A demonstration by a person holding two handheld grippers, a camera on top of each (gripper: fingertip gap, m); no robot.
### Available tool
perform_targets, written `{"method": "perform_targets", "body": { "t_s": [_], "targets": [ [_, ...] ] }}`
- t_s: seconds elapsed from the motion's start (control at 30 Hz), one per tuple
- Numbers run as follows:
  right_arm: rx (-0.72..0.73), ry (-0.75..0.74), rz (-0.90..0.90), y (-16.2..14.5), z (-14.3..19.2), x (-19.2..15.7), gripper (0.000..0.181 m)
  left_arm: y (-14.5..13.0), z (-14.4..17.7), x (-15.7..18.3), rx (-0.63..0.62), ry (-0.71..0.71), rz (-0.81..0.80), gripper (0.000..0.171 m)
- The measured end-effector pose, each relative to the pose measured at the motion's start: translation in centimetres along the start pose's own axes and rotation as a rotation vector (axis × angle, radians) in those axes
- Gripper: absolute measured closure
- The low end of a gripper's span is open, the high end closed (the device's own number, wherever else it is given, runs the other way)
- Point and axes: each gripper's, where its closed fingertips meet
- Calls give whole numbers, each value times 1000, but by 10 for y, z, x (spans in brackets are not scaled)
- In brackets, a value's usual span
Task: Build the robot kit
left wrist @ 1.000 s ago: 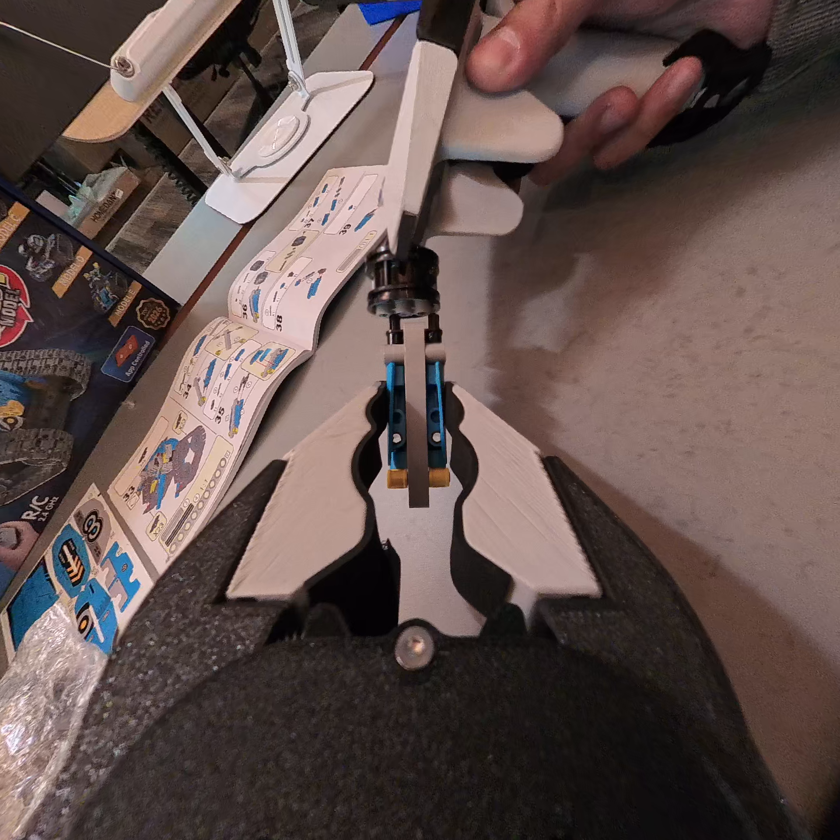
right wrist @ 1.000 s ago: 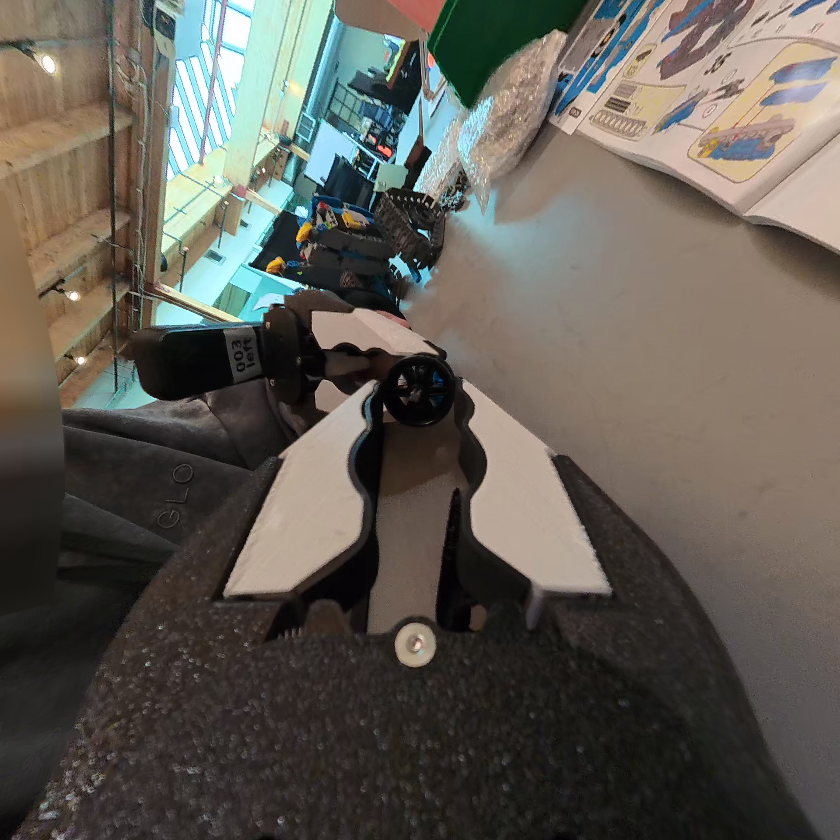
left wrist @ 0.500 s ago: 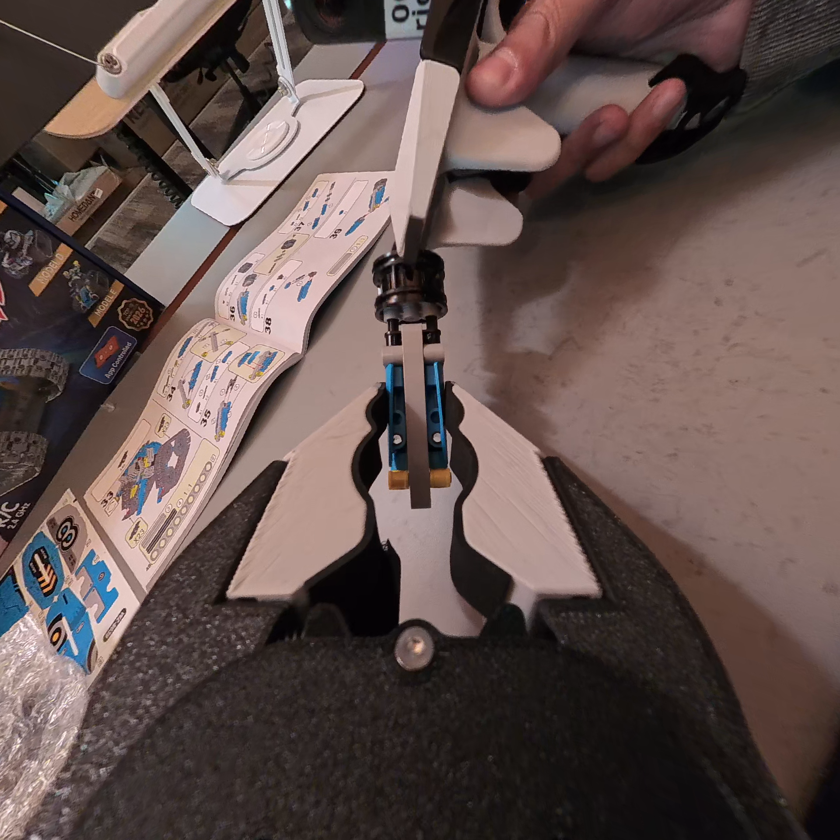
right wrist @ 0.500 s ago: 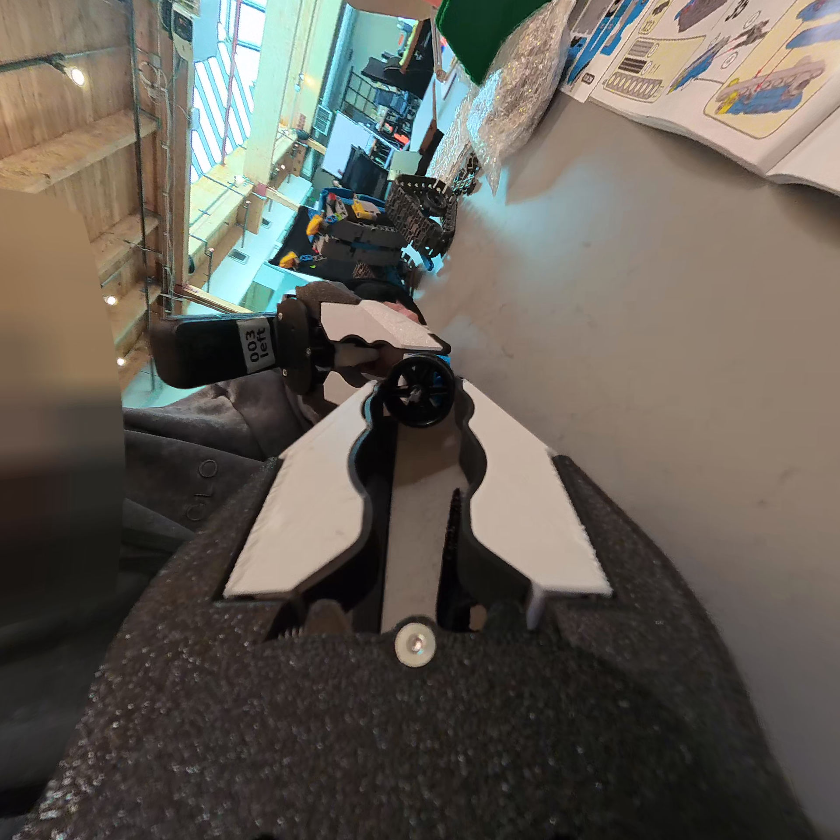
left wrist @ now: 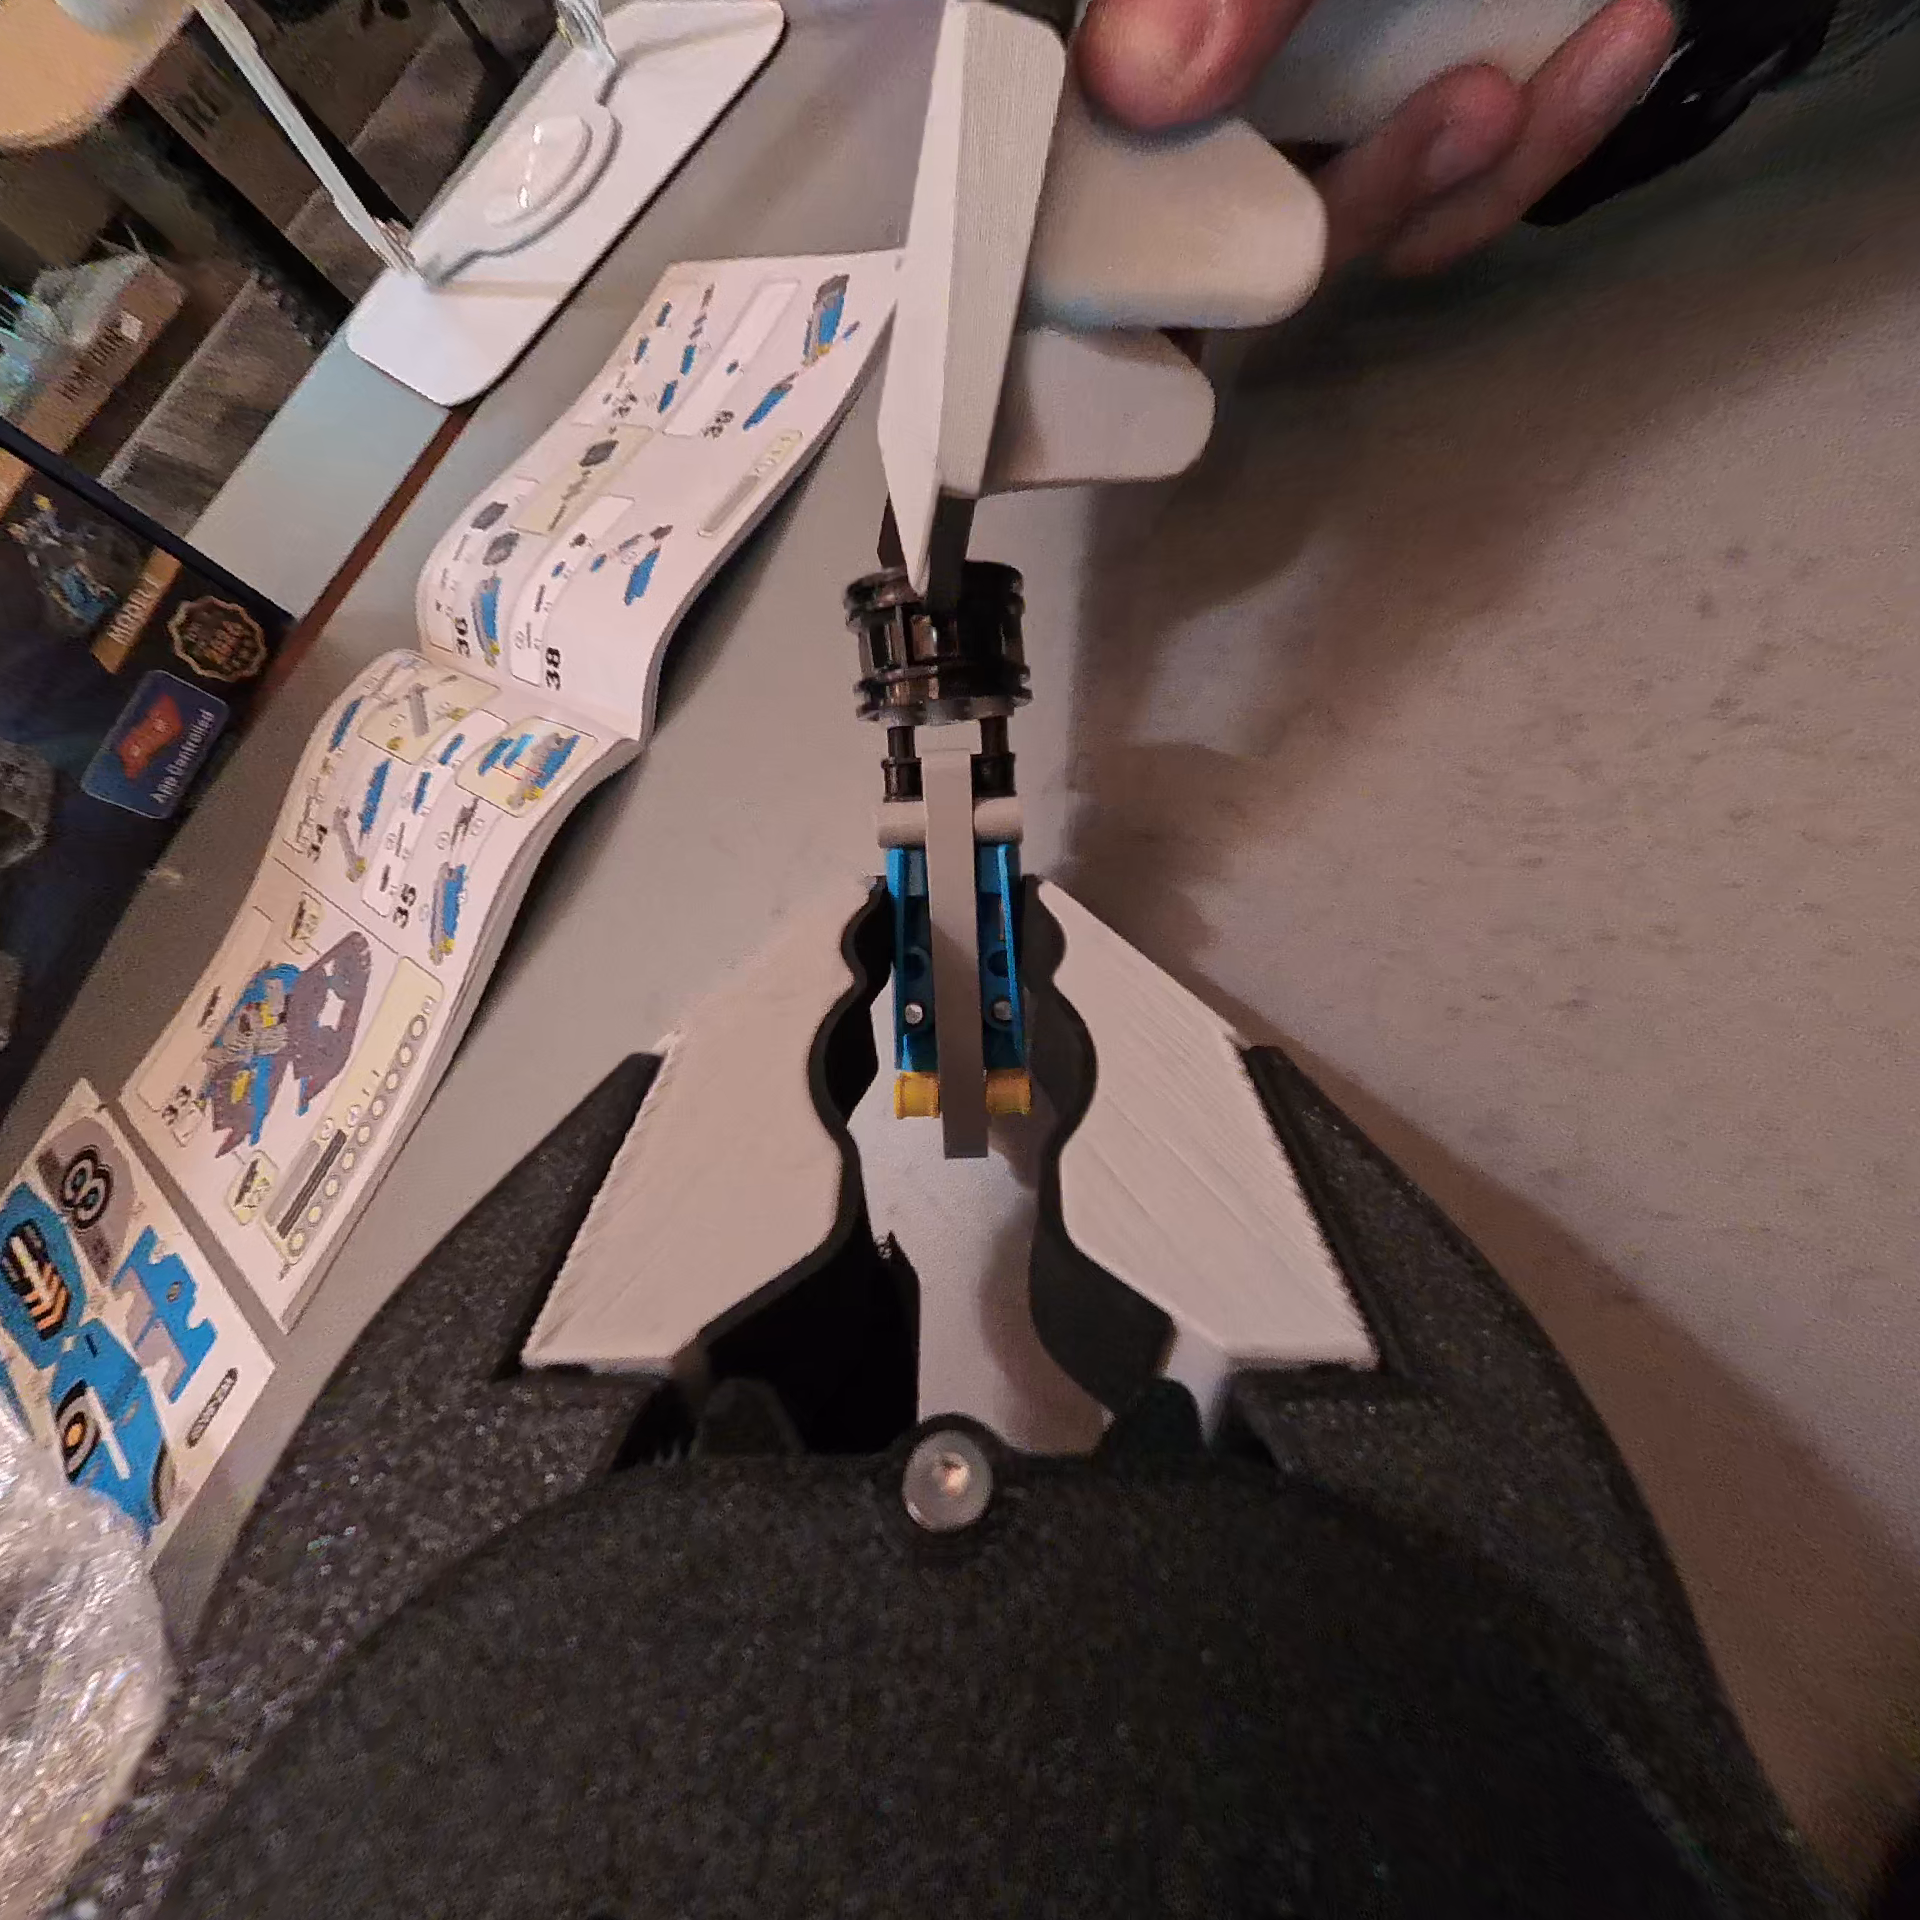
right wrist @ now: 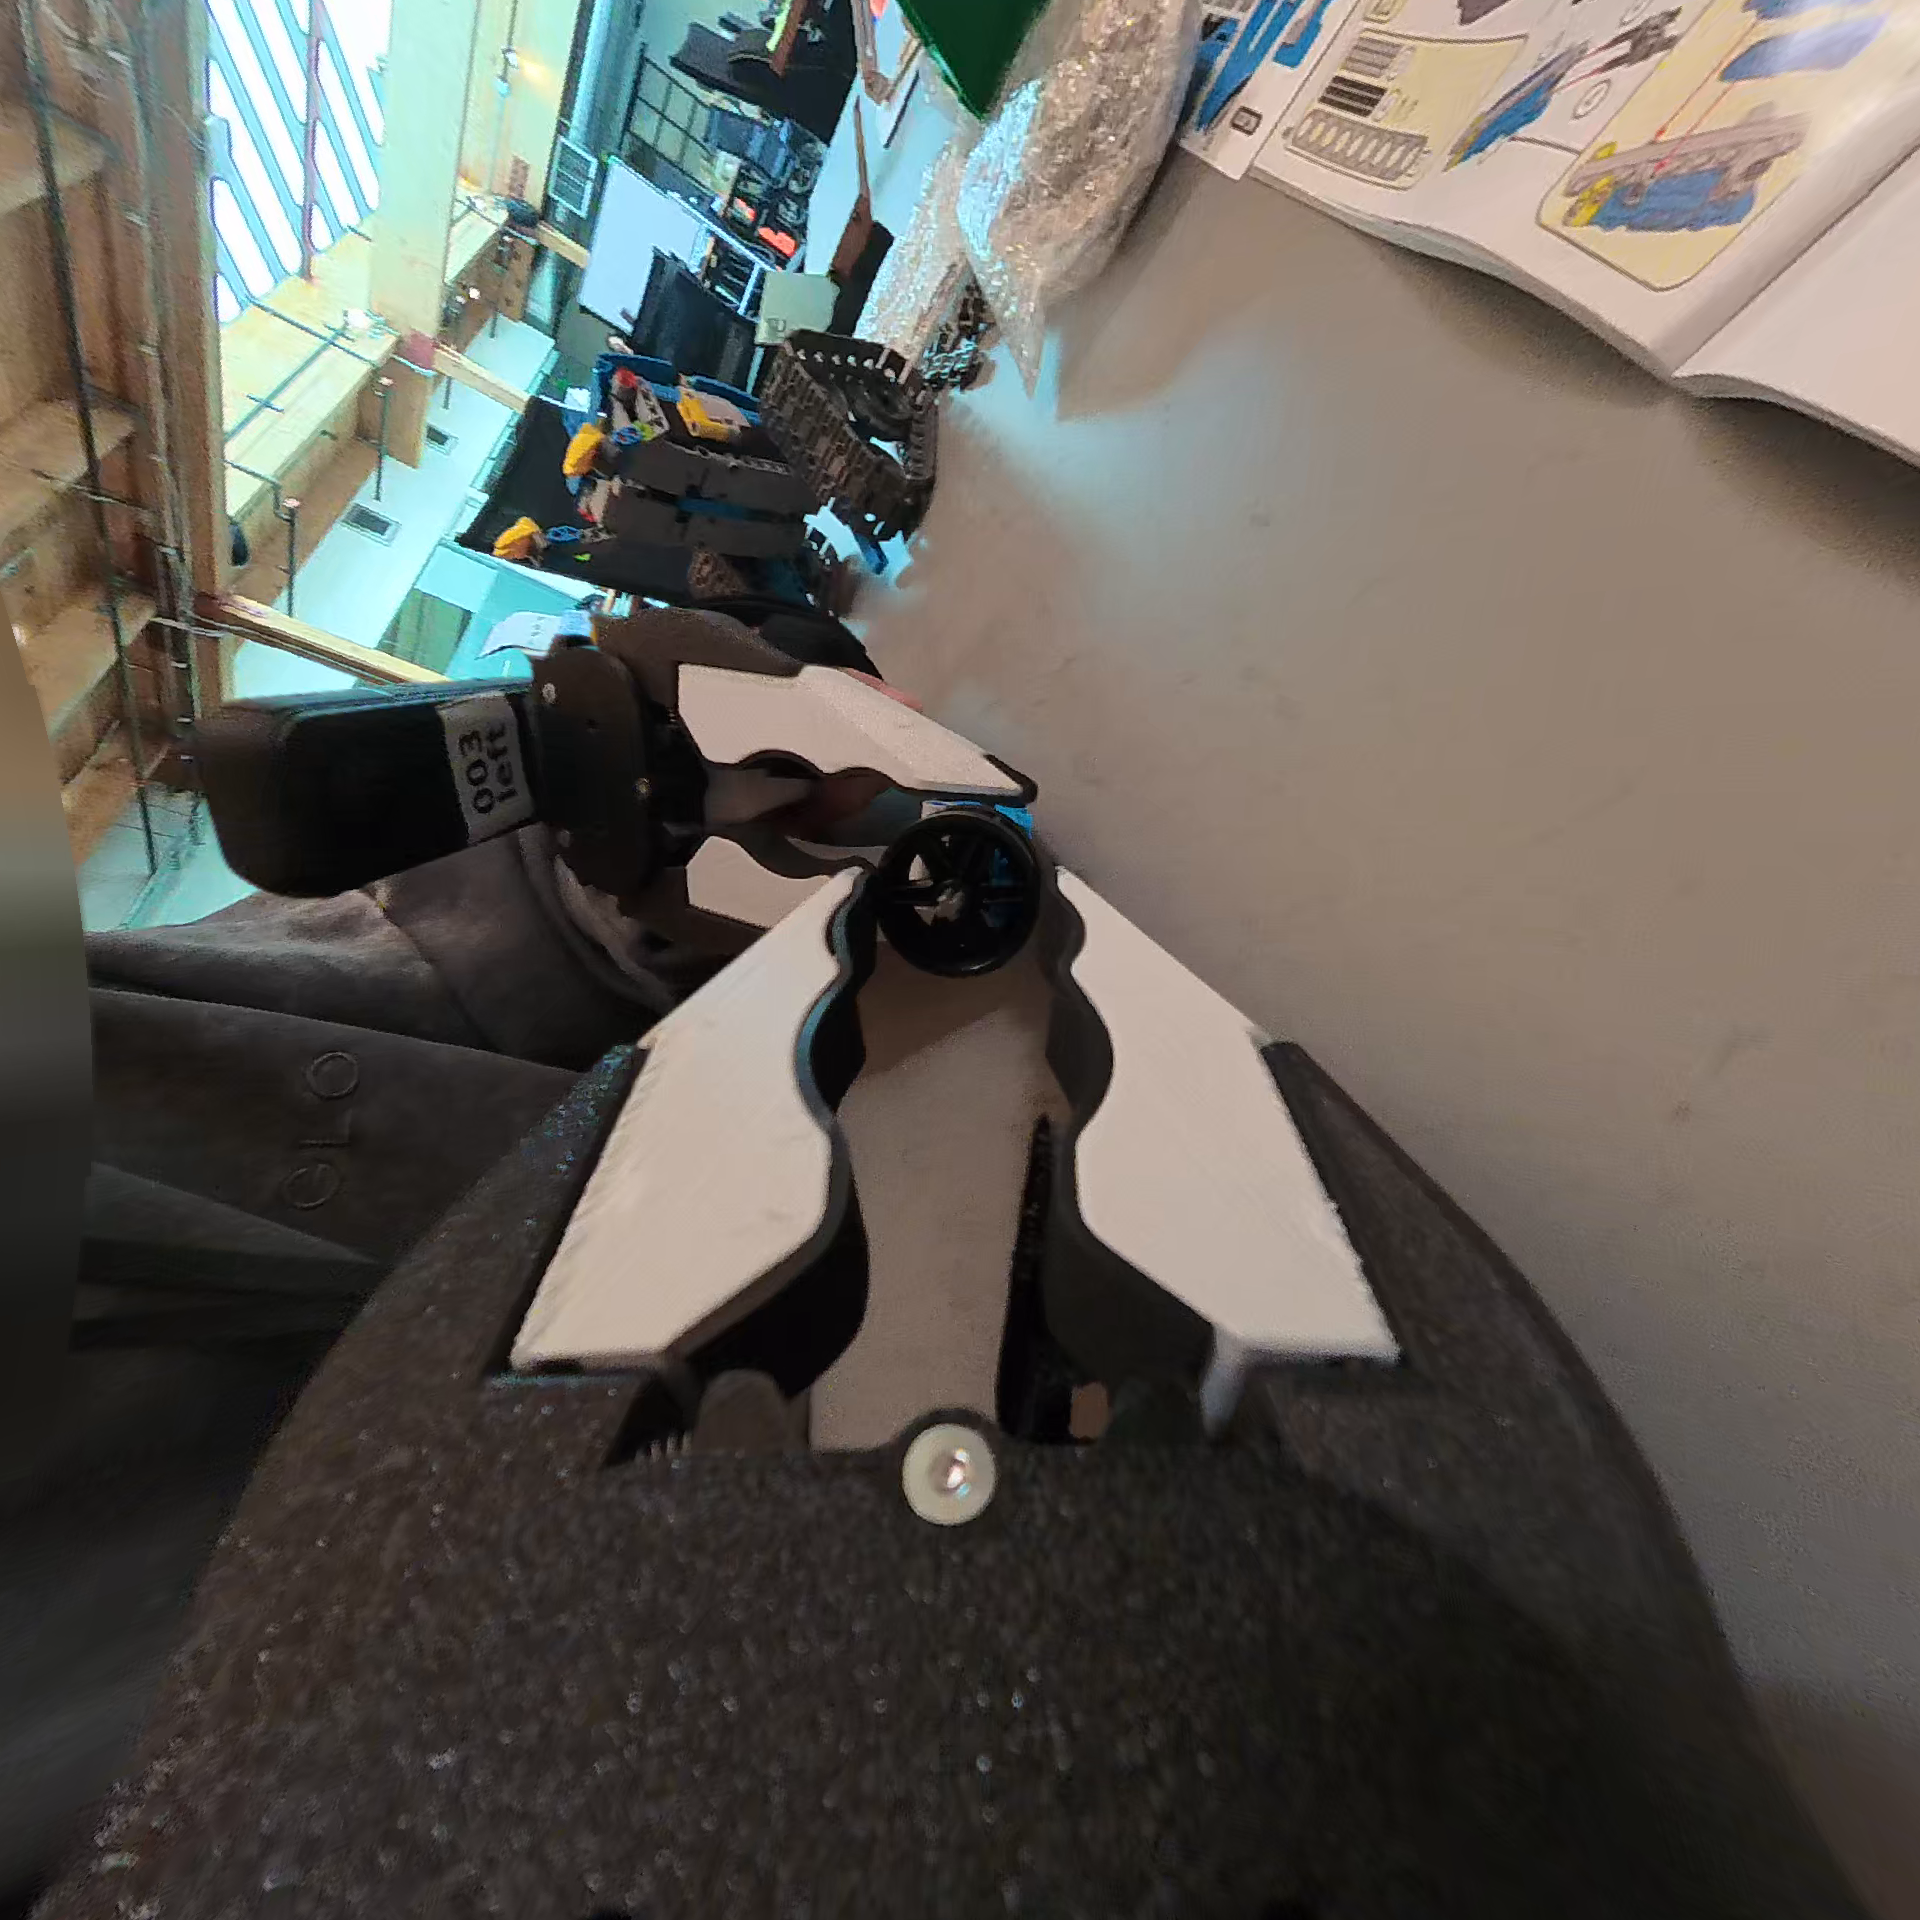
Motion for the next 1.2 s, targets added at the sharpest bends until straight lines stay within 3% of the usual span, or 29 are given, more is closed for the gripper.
{"method": "perform_targets", "body": {
  "t_s": [0.23, 1.2],
  "targets": [
    [4, 34, -66, -3, -3, 11, 151, -6, -6, 3, -14, -72, 45, 149],
    [26, 77, -148, 0, -7, 12, 151, -5, -7, -1, -13, -46, 68, 151]
  ]
}}
Point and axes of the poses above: each gripper's, where its closed fingertips meet, z back along the fingers, y out of its top, x = y × z across the jaws, and after that the axes turned 8 degrees about -x, right-handed
